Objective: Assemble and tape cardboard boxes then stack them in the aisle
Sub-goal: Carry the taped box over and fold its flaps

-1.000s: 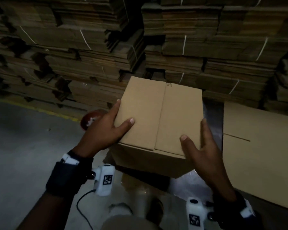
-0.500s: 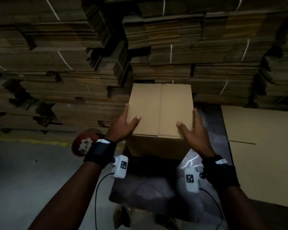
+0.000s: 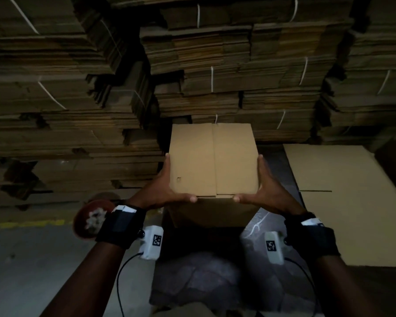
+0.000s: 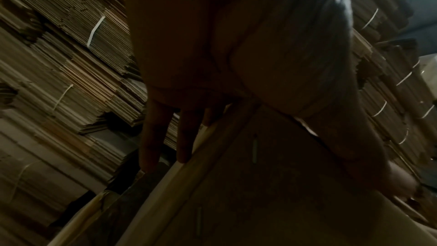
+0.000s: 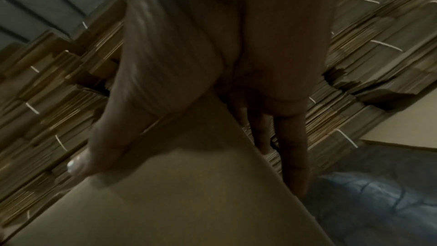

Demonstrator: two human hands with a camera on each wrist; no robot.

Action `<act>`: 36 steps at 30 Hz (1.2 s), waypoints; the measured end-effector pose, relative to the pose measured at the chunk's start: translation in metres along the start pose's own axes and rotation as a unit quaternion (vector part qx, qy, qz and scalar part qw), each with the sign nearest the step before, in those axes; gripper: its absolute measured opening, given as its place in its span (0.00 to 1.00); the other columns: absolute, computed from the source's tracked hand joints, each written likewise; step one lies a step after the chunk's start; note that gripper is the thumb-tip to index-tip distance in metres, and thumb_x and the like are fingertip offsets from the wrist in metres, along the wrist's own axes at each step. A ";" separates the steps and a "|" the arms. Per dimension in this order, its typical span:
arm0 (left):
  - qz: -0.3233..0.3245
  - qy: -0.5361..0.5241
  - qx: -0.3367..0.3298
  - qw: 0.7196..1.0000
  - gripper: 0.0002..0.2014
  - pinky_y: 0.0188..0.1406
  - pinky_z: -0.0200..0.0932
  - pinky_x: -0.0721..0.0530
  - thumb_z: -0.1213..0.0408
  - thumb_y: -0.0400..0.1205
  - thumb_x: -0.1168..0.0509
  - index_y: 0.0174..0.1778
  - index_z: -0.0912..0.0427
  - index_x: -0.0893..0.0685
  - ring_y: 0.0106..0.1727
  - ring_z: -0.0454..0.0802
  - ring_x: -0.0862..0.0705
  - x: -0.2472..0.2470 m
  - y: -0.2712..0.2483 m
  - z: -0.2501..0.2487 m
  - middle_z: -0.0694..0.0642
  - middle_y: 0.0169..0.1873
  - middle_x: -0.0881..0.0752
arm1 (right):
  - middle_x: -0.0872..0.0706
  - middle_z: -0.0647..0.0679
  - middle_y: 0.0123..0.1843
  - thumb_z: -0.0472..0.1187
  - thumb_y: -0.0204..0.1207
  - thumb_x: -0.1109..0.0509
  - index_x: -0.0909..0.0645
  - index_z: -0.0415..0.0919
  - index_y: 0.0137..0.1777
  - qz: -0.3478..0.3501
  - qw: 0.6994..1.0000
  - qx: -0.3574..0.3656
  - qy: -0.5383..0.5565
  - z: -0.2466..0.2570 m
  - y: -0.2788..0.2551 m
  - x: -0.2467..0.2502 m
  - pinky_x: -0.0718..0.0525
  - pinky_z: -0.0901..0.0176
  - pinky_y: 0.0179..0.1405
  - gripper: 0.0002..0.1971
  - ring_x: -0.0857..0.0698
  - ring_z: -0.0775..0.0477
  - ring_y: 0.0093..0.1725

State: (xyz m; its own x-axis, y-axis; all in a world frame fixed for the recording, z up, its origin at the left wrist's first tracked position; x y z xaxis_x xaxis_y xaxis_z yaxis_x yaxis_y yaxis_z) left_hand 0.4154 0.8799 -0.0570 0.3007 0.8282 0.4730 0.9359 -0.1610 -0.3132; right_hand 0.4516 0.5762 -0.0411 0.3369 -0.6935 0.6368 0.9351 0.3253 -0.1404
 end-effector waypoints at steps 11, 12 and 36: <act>-0.048 -0.018 -0.011 0.999 0.73 0.82 0.62 0.33 0.19 0.58 0.27 0.84 0.36 0.73 0.83 0.53 0.33 -0.004 -0.009 0.001 0.52 0.88 0.43 | 0.27 0.62 0.69 0.66 0.66 0.19 0.49 0.49 0.89 -0.067 0.997 0.023 0.009 0.010 -0.015 0.002 0.24 0.63 0.63 0.59 0.23 0.57 0.66; -0.056 -0.027 -0.024 0.998 0.71 0.82 0.60 0.33 0.18 0.58 0.30 0.85 0.37 0.71 0.82 0.51 0.32 -0.004 -0.011 0.000 0.50 0.87 0.41 | 0.23 0.60 0.66 0.71 0.68 0.23 0.45 0.49 0.88 -0.083 0.996 0.028 -0.002 0.010 -0.017 0.003 0.22 0.63 0.58 0.55 0.20 0.55 0.62; -0.329 0.170 0.104 0.923 0.36 0.69 0.64 0.27 0.28 0.82 0.49 0.78 0.50 0.29 0.75 0.66 0.30 -0.014 -0.055 -0.003 0.65 0.75 0.29 | 0.33 0.42 0.87 0.59 0.90 0.47 0.41 0.49 0.89 -0.107 0.982 -0.020 -0.152 0.004 0.029 0.038 0.32 0.45 0.78 0.30 0.34 0.40 0.85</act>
State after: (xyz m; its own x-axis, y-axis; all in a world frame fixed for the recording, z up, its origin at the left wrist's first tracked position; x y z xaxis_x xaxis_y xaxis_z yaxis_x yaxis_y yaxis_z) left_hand 0.3604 0.8756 -0.0436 -0.2476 0.4879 0.8370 0.8915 0.4531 -0.0004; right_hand 0.4913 0.5618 -0.0182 0.0887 -0.5183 0.8506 0.9867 0.1627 -0.0037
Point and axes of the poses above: each hand's wrist, its own y-axis towards the middle knuckle, its own x-axis out of the back of the hand, z = x × y, the point moved 5 cm from there along y, towards the middle knuckle
